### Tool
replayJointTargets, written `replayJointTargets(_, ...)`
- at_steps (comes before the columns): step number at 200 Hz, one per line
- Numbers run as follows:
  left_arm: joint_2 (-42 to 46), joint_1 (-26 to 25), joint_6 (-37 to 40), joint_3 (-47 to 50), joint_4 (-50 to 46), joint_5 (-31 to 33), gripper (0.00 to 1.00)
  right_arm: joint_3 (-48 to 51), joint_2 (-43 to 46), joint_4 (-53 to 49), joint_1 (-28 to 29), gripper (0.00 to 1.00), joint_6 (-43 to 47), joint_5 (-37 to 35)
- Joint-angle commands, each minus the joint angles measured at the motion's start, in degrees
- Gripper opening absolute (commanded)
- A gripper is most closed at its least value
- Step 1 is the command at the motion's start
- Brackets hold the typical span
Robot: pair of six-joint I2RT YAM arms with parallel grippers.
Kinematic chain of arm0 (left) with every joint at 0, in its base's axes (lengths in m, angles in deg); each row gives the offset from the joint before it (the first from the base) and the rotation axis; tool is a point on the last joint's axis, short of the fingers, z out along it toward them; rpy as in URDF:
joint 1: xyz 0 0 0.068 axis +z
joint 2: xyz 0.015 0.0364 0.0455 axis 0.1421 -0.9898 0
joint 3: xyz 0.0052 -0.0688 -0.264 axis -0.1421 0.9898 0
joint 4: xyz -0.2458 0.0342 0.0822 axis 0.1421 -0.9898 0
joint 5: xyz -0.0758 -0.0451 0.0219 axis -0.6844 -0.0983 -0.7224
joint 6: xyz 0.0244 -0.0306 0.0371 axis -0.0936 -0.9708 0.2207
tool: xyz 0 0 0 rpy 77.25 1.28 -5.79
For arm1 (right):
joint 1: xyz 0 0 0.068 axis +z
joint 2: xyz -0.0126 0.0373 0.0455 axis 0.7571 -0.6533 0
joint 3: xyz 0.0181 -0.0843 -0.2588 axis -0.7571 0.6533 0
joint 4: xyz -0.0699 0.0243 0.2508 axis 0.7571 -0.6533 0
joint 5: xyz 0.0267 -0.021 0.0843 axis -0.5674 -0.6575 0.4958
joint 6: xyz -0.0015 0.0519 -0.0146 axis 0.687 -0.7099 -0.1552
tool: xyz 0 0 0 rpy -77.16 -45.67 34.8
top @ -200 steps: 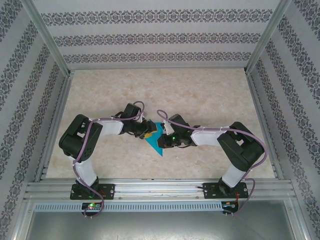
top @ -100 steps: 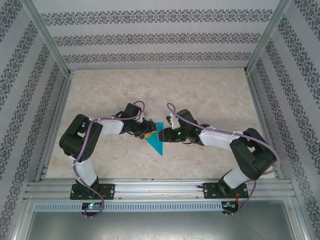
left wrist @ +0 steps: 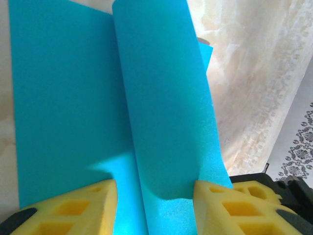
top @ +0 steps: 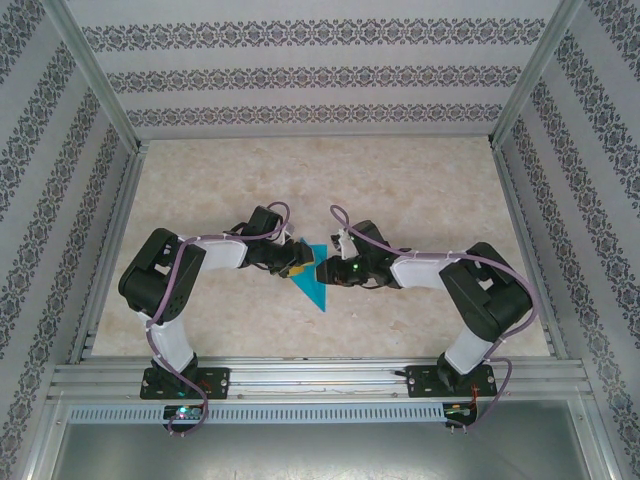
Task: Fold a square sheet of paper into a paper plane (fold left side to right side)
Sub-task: Fourth fold the wing at the center of the table.
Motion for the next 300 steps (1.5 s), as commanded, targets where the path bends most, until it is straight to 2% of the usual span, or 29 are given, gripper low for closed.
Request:
replayJointTargets(1, -1.5, -0.3, 0.6, 1.0, -4.3, 3.2, 0.46, -1.4, -1.1, 2.7, 0.8, 0.28, -0.9, 1.4)
replayJointTargets(49, -1.4, -0.4, 0.7, 1.0, -4.7, 3.4, 0.45, -1.0, -1.2, 1.3, 0.6, 0.11, 0.0, 0.0)
replayJointTargets(84, -1.4, -0.4, 1.1, 0.9, -5.3, 3.6, 0.45, -0.9, -0.9, -1.0, 0.2, 0.05, 1.2, -1.5)
replayJointTargets(300, -1.3, -0.4, 1.4, 1.2, -5.8, 3.8, 0.45, -2.7, -3.9, -4.0, -1.1, 0.04, 2.2, -4.4)
